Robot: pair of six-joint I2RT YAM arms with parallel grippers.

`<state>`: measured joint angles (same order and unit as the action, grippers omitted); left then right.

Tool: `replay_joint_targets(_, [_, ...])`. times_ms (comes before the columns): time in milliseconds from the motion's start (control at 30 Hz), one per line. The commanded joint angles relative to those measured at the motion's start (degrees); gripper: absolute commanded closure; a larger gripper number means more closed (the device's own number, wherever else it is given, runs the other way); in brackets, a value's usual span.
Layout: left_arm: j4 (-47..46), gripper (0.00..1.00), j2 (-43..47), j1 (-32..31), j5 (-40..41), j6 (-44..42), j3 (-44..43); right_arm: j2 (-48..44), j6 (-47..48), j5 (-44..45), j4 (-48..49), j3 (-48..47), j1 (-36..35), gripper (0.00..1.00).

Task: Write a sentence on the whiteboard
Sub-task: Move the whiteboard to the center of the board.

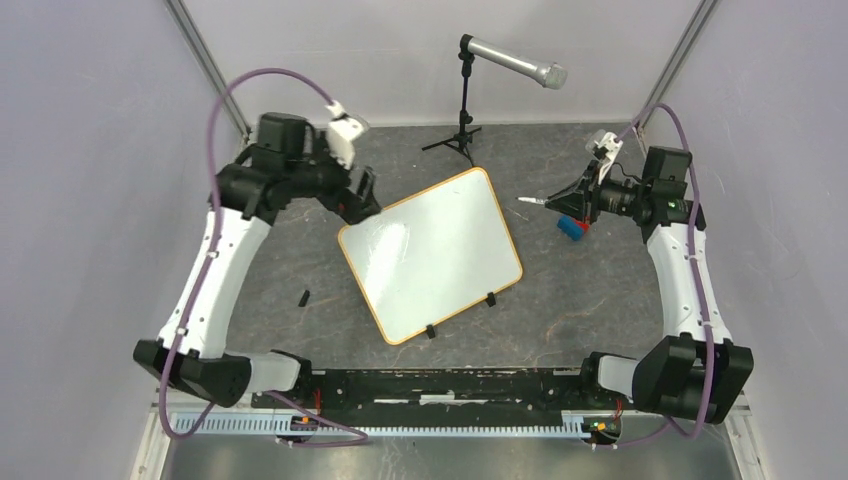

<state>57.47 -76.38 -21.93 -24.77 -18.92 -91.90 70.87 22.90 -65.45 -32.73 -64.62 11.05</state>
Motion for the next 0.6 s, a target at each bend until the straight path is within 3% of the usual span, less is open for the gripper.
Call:
replay_joint_targets(0, [3.09, 0.0, 3.21, 12.4, -10.8, 12.39, -1.84, 0.05, 7.2, -1.03, -3.63, -3.16, -2.46, 1.0])
replay_joint_targets(100, [2.0, 0.0, 5.7, 19.55, -12.57, 14.62, 3.03, 0.69, 11.14, 0.58, -7.14, -4.61, -4.11, 1.0])
replay_joint_targets(200, [1.71, 0.0, 8.17, 23.43, -8.67, 15.03, 7.3, 1.92, 15.76, 1.27, -11.59, -5.48, -5.44, 1.0])
replay_joint_targets(433, [3.67, 0.0, 11.0, 24.58, -3.8, 15.66, 10.81, 1.82, 22.72, 2.56, -18.67, -3.85, -7.61, 1.0])
replay_joint_targets(567, [5.02, 0.0, 9.4, 24.6, -9.3, 13.92, 11.47, -0.03, 22.7, 3.03, -19.41, -2.53, -8.22, 1.0])
